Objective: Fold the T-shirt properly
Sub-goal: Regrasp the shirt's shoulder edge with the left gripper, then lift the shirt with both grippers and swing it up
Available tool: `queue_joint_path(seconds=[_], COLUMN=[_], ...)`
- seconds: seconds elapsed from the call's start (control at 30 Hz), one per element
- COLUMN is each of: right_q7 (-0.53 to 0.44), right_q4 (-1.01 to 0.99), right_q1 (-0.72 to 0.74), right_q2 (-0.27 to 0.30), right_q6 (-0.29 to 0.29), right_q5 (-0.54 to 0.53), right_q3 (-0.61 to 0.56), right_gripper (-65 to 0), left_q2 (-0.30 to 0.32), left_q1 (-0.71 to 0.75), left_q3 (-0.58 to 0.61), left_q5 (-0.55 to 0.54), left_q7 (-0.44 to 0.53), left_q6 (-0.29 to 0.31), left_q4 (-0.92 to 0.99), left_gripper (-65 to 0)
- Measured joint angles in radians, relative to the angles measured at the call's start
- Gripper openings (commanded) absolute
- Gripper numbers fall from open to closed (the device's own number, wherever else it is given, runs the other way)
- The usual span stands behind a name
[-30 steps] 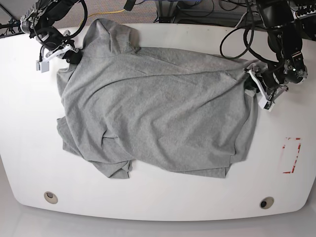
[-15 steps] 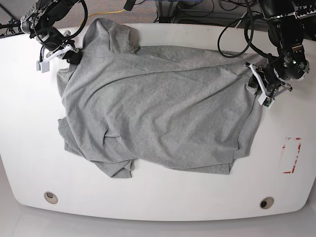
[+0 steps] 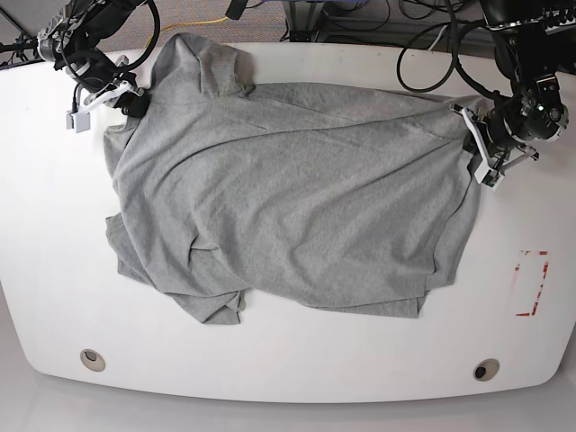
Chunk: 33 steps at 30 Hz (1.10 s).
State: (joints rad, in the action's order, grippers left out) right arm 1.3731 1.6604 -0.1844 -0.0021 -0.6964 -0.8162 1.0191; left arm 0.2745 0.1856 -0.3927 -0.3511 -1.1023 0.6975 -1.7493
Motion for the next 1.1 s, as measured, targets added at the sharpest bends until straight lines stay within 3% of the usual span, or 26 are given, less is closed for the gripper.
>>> queue_joint_path(seconds=[0.43, 0.77, 1.1], right_q7=[0.000, 0.000, 0.000], right_q4=[0.000, 0.000, 0.014], right_q1=[0.000, -0.009, -0.043], right_q2=[0.002, 0.018, 0.092], right_q6=[0.000, 0.000, 0.000], right_q5=[0.000, 0.000, -0.003], right_q3=[0.000, 0.002, 0.009], right_gripper=[-65.0, -65.0, -65.0], left_q2=[-0.008, -0.039, -0.048], left_q1=[0.006, 0.005, -0.058], left_q3=[-0.030, -0.054, -0.208], left_q5=[-0.001, -0.011, -0.252], left_q7=[0.000, -0.005, -0.138], left_q6=[0.000, 0.000, 0.000], left_q4=[0.036, -0.128, -0.221], left_gripper=[-65.0, -65.0, -65.0])
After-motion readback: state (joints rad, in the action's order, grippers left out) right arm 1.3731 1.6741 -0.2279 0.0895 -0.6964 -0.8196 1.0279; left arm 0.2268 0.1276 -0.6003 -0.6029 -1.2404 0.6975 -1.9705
